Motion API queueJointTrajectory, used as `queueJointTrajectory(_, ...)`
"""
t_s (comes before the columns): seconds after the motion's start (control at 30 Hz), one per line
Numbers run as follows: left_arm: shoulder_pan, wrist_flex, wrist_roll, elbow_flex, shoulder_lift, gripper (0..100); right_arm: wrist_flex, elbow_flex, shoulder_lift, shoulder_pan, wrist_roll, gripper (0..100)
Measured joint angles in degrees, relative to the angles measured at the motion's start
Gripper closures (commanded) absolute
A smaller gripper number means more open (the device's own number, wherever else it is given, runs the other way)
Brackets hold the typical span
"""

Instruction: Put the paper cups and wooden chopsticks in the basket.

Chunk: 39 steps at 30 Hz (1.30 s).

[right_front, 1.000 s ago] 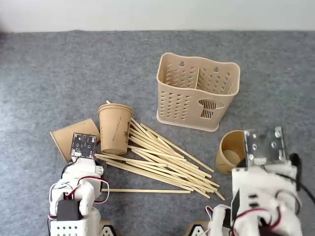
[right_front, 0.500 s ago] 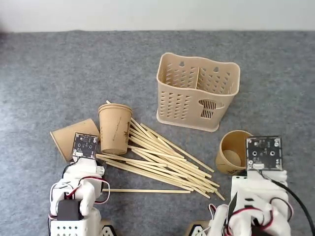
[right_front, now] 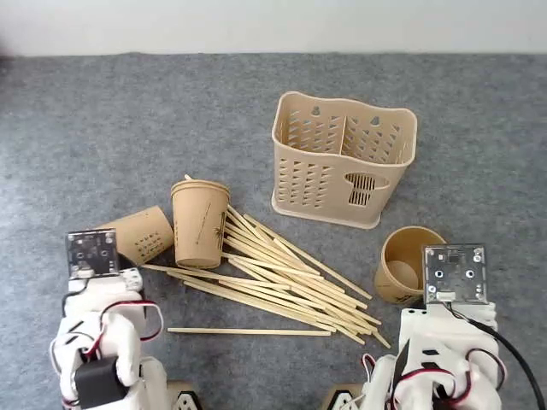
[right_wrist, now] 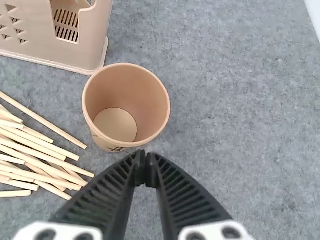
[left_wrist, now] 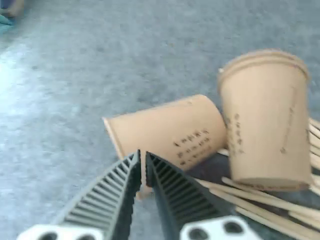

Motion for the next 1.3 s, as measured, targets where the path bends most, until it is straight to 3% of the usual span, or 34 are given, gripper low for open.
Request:
queueJointTrajectory(0.1,-3.3,-0.5,-1.6,-0.1,0.0,80,0.0,0.0,0.0,0.0,0.0,99.0)
queueJointTrajectory(0.43,-4.7,-4.2,1.3,-0.1,0.0,81,0.0,0.0,0.0,0.0,0.0,99.0)
queueJointTrajectory(0.63,-1.9,-4.7,4.3,-0.3,0.0,81,0.0,0.0,0.0,0.0,0.0,99.0)
queueJointTrajectory(0.87,-1.4,-3.5,6.2,-6.7,1.1,81,0.0,0.0,0.0,0.0,0.0,99.0)
queueJointTrajectory(1.17,-1.5,0.1,5.3,-25.8,30.0,81,0.0,0.0,0.0,0.0,0.0,99.0)
queueJointTrajectory(1.3,-1.5,4.0,3.0,-35.4,46.3,73,0.0,0.0,0.0,0.0,0.0,99.0)
